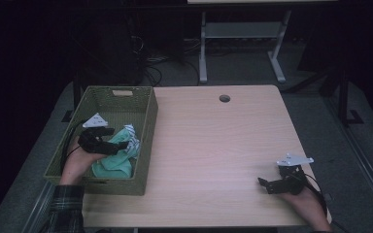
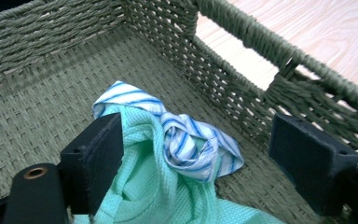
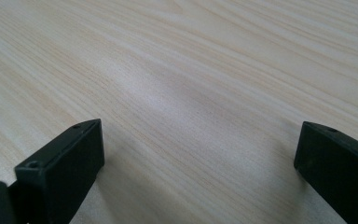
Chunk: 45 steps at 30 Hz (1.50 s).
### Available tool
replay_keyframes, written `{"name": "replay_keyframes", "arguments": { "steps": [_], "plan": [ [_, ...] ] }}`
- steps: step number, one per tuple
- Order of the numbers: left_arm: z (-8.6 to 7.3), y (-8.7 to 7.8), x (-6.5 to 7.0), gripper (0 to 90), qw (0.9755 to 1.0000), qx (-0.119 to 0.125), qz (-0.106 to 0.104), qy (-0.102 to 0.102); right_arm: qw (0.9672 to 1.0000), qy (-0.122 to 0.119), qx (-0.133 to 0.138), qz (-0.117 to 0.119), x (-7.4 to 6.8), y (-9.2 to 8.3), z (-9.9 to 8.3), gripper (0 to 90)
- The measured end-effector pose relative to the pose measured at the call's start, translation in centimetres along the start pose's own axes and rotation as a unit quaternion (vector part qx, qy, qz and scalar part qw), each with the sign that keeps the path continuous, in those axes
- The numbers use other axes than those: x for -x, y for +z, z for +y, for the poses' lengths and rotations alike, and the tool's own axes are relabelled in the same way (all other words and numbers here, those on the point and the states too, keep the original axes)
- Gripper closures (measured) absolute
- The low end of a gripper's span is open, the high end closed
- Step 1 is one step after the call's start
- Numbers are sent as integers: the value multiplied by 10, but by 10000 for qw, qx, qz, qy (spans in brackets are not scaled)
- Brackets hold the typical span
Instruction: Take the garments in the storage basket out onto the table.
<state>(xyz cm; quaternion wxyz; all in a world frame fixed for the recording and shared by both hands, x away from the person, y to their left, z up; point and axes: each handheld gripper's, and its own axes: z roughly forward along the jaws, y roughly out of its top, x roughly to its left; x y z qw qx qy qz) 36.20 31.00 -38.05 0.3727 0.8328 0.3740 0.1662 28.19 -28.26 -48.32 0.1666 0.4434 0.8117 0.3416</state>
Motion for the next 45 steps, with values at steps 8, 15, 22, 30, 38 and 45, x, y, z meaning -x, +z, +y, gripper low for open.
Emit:
{"name": "replay_keyframes", "arguments": {
  "steps": [8,15,22,30,38,45],
  "plan": [
    [-7,3,-6,187,9999,-136,75,-9,10000,-2,0,0,0,0,0,13],
    [-11,9,-8,205,9996,-274,109,-36,10000,1,0,0,0,0,0,13],
    [-14,14,-8,246,9985,-515,143,-86,10000,1,0,0,0,0,0,13],
    [-16,16,-11,389,9971,-696,232,-188,10000,4,0,1,0,0,0,13],
    [-17,19,-11,503,9951,-944,250,-165,10000,-1,1,-1,0,0,0,13],
    [-18,20,-12,580,9933,-1110,249,-223,10000,-3,-1,0,0,0,0,13]
  ]
}}
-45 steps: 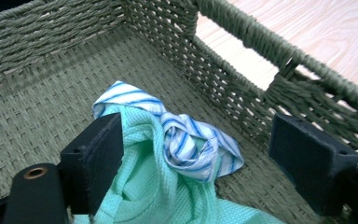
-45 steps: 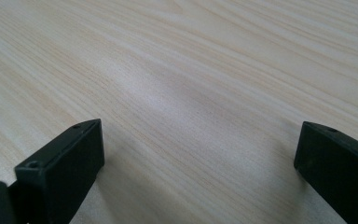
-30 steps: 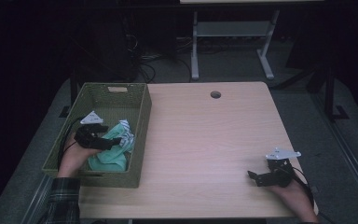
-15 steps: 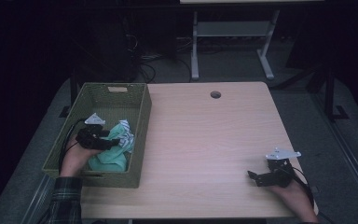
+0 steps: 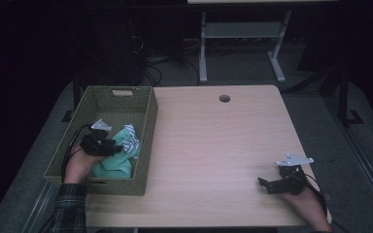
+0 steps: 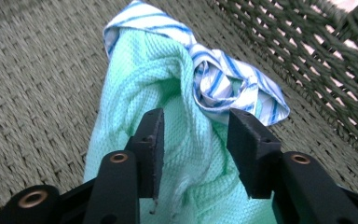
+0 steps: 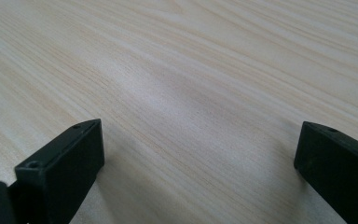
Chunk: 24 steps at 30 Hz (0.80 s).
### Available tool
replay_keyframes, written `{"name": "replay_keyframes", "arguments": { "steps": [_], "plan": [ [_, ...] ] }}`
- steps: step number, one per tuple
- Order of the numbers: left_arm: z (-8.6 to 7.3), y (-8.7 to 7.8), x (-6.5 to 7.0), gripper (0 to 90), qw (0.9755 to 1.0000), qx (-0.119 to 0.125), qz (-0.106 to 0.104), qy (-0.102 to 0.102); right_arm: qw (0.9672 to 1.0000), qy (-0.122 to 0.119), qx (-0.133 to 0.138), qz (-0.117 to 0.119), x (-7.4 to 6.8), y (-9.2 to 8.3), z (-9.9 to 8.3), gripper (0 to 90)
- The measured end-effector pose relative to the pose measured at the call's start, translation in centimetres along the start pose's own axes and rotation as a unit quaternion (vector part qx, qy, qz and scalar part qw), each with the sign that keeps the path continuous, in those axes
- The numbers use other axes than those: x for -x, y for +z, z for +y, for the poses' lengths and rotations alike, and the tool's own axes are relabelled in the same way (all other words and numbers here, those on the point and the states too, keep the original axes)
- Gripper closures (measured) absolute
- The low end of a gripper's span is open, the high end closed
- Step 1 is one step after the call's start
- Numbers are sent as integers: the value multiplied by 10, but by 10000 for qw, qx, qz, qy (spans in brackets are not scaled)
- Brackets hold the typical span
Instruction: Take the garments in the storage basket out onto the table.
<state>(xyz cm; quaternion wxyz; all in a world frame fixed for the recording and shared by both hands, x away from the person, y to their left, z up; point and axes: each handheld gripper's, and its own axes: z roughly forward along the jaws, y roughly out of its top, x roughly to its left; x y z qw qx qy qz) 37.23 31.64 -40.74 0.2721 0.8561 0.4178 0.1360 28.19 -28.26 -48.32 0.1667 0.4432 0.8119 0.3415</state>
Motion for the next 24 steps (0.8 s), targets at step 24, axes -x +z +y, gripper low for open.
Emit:
{"name": "replay_keyframes", "arguments": {
  "steps": [24],
  "plan": [
    [2,-15,-4,866,9980,327,-300,-457,10000,4,2,1,0,0,0,13]
  ]
}}
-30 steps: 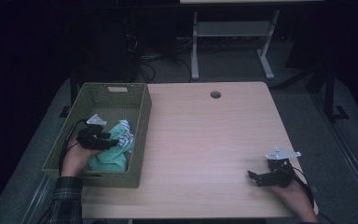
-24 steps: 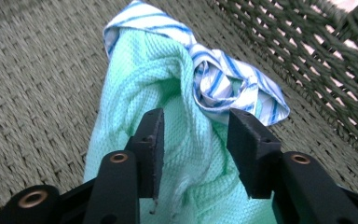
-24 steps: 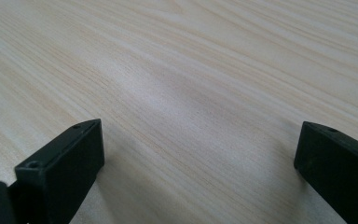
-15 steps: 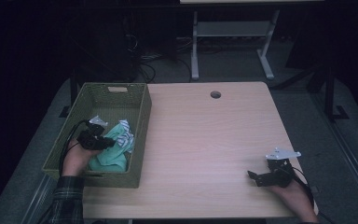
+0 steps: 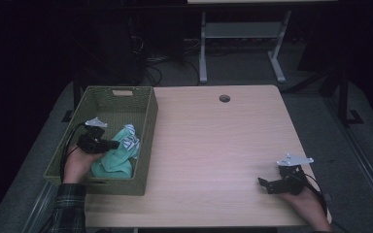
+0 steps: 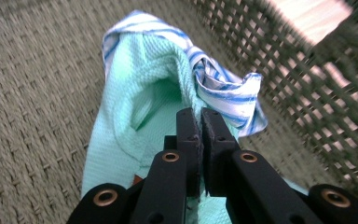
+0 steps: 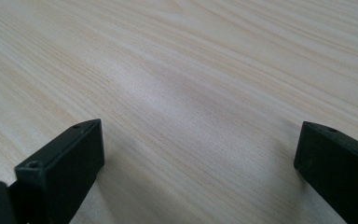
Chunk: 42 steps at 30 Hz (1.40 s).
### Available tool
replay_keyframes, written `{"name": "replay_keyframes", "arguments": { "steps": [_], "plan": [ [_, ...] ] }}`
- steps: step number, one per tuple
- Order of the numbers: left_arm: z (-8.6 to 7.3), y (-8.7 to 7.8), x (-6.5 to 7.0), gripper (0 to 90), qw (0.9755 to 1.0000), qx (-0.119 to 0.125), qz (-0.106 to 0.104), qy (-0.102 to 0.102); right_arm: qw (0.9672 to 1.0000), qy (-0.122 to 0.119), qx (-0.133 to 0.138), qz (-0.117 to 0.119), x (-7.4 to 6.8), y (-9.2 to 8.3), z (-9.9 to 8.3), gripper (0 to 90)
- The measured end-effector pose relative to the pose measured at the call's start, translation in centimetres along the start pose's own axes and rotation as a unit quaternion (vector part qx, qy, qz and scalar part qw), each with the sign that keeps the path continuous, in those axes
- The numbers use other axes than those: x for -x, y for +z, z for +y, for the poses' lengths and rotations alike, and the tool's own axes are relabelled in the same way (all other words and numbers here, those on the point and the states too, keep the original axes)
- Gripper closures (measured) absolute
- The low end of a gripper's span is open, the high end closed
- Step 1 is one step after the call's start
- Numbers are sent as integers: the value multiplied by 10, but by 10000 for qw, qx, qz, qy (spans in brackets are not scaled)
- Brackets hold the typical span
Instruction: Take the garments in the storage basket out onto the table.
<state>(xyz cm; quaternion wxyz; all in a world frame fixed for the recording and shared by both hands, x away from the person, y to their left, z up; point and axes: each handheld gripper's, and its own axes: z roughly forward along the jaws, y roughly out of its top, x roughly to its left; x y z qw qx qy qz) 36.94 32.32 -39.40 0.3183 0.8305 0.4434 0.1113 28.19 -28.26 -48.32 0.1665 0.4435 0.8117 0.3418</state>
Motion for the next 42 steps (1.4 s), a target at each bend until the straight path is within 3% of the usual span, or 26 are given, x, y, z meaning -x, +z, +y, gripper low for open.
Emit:
{"name": "replay_keyframes", "arguments": {
  "steps": [7,18,20,23,34,42],
  "plan": [
    [3,-12,-1,868,9982,506,-274,-163,10000,0,-1,0,0,0,0,13],
    [10,-25,1,872,9953,876,-363,-186,10000,0,-1,-1,0,0,0,13],
    [12,-29,2,872,9944,962,-396,-164,10000,3,-1,-1,0,0,0,13],
    [15,-35,4,871,9910,1213,-536,-206,10000,7,-2,-1,0,0,0,13],
    [31,-49,15,872,9871,1451,-679,-39,10000,5,-2,-2,0,0,0,13],
    [45,-56,19,872,9859,1511,-713,68,10000,1,-2,-3,0,0,0,14]
  ]
}}
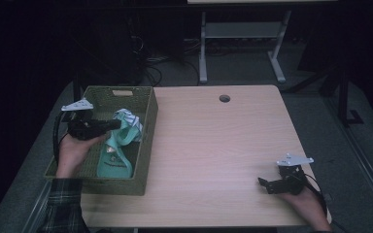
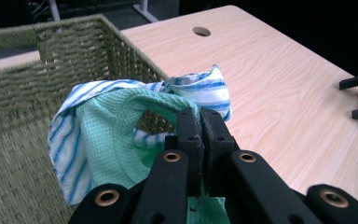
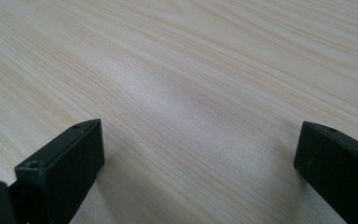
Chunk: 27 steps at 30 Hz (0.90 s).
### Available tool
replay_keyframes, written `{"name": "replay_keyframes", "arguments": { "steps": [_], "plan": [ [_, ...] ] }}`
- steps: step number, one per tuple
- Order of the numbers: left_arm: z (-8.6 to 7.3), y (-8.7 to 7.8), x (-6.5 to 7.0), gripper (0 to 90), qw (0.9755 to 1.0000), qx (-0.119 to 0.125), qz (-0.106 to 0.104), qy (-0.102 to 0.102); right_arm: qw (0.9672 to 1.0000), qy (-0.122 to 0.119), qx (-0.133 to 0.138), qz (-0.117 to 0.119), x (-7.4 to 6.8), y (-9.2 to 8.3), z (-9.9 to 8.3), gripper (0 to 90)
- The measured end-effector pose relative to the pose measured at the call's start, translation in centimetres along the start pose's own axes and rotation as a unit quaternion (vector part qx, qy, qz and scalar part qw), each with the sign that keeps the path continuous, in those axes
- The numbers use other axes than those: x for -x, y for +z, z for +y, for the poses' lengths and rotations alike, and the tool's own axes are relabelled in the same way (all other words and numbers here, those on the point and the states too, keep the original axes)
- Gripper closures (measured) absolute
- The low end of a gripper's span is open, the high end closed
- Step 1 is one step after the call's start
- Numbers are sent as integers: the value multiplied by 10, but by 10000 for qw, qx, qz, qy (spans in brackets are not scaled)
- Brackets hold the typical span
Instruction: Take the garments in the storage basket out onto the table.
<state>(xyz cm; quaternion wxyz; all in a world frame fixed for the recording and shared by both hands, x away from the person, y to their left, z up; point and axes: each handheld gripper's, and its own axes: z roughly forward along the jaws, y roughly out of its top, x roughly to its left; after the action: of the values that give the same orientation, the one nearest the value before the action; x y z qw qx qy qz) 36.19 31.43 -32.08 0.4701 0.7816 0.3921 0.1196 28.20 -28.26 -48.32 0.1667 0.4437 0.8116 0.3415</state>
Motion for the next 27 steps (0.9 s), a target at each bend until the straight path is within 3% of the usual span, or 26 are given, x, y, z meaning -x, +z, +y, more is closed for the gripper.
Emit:
{"name": "replay_keyframes", "arguments": {
  "steps": [15,27],
  "plan": [
    [40,-17,15,873,9985,426,-252,241,10000,-1,2,0,0,0,0,13],
    [74,-17,34,874,9954,640,-505,505,10000,5,-1,-1,0,0,0,14]
  ]
}}
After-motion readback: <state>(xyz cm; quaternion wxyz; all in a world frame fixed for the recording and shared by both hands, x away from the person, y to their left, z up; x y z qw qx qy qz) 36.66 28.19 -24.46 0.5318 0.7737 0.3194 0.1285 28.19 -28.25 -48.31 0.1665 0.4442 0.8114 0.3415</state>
